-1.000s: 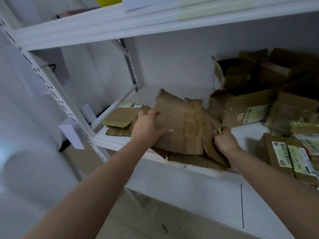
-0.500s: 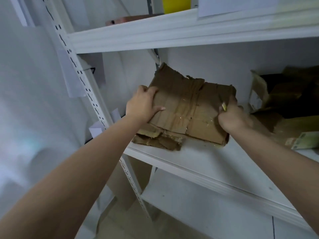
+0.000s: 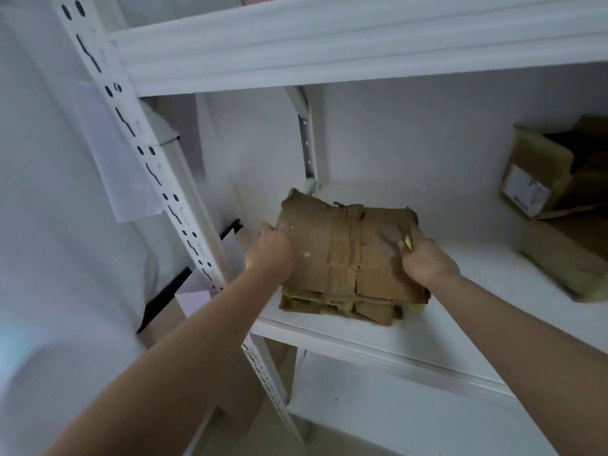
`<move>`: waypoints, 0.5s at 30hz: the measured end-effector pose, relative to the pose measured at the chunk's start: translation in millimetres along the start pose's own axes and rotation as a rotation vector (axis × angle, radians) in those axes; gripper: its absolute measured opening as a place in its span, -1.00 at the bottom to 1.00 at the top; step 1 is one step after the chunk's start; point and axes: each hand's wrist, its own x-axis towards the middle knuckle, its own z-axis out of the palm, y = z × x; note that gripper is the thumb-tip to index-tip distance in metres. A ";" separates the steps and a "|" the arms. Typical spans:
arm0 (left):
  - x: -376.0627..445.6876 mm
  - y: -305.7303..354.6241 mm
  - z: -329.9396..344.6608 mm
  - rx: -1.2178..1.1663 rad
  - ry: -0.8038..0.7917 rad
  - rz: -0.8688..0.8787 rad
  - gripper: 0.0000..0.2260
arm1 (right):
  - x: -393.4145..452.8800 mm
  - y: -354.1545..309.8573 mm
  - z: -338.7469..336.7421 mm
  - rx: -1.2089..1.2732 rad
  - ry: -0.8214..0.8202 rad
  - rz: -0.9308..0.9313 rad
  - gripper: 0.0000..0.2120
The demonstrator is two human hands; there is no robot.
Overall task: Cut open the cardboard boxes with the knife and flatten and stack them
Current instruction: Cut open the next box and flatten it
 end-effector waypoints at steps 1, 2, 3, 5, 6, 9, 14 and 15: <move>2.3 -4.1 10.8 0.010 -0.038 -0.005 -0.39 | 2.5 4.8 10.2 0.020 -0.058 0.007 -0.47; 4.8 -8.5 21.0 0.008 -0.083 -0.006 -0.41 | 4.0 8.0 19.3 0.038 -0.097 0.014 -0.47; 6.2 -12.4 29.4 -0.010 -0.125 -0.006 -0.44 | 4.9 9.4 26.6 0.047 -0.116 0.021 -0.48; 6.6 -18.6 43.3 -0.123 -0.176 -0.018 -0.48 | 4.2 6.3 34.2 0.055 -0.111 0.020 -0.52; 5.3 -20.8 48.3 -0.231 -0.178 -0.033 -0.48 | 4.0 3.7 35.4 0.068 -0.111 0.017 -0.53; 3.2 -25.6 58.4 -0.569 -0.132 -0.070 -0.47 | 5.7 1.3 34.2 0.102 -0.128 0.031 -0.53; 5.9 -23.8 56.6 -0.705 -0.189 -0.073 -0.46 | 2.5 11.7 28.5 0.174 -0.130 0.040 -0.51; 6.7 -23.8 55.6 -0.703 -0.203 -0.062 -0.46 | -0.8 15.2 27.9 0.180 -0.134 0.042 -0.51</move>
